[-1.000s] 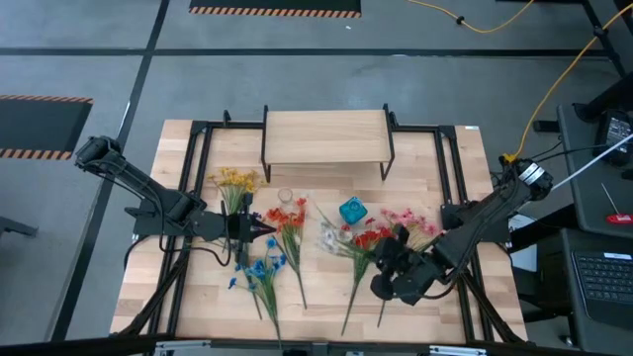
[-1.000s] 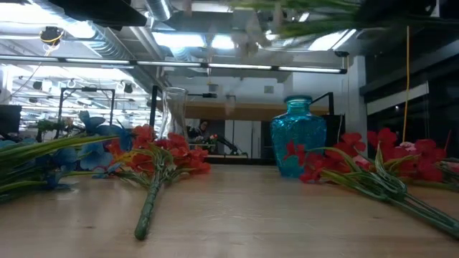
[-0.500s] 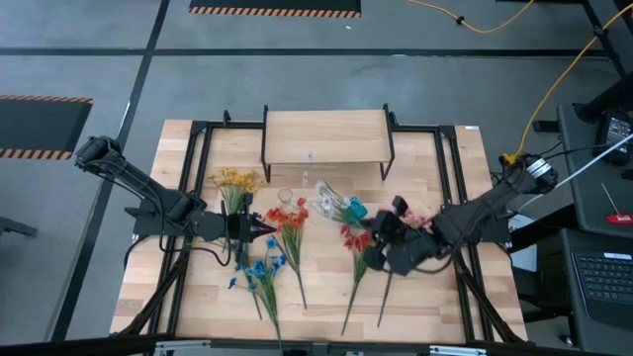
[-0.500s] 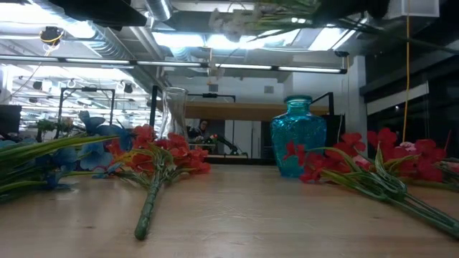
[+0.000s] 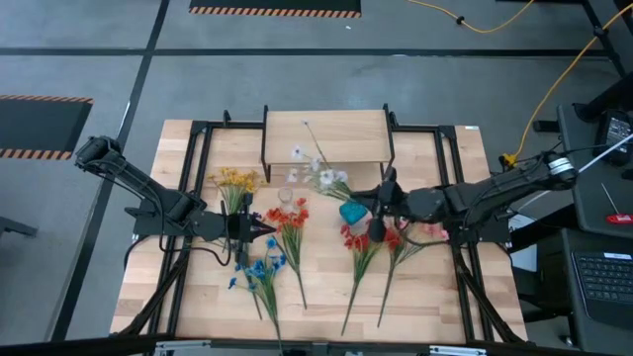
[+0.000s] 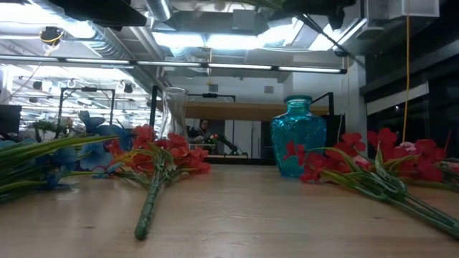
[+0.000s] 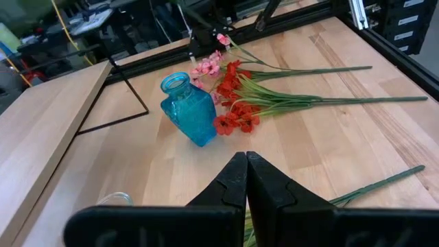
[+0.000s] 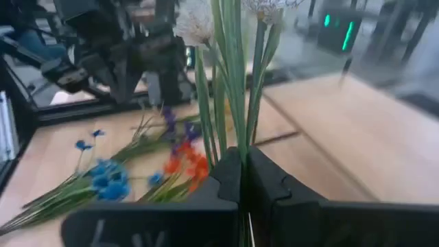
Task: Pick and place flowers into a vace then onto a shelf
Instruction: Put the white flowers into the blue vase
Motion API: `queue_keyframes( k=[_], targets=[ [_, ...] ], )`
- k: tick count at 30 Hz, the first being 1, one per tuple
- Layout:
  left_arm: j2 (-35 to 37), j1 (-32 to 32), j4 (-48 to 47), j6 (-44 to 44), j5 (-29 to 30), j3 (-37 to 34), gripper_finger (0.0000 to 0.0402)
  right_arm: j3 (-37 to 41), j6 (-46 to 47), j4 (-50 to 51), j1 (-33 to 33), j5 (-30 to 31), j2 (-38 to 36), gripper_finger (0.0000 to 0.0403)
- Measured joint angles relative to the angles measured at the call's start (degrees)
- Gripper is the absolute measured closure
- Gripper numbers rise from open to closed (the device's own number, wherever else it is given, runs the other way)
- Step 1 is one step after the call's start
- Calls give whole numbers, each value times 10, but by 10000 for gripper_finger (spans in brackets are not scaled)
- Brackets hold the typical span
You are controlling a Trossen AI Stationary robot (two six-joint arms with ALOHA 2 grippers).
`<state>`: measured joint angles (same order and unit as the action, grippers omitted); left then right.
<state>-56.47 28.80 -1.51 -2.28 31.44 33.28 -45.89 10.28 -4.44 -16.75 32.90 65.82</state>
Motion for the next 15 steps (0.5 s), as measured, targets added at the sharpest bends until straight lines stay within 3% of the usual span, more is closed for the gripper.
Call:
queue_keyframes(
  k=[8,12,15],
  targets=[
    [0,0,6,2,0,0,398,145,-105,-308,21,-55,-20,398],
    [0,0,7,15,0,0,398,182,-119,-413,40,-64,-21,399],
    [0,0,7,15,0,0,398,195,-130,-469,54,-112,-16,399]
  ],
)
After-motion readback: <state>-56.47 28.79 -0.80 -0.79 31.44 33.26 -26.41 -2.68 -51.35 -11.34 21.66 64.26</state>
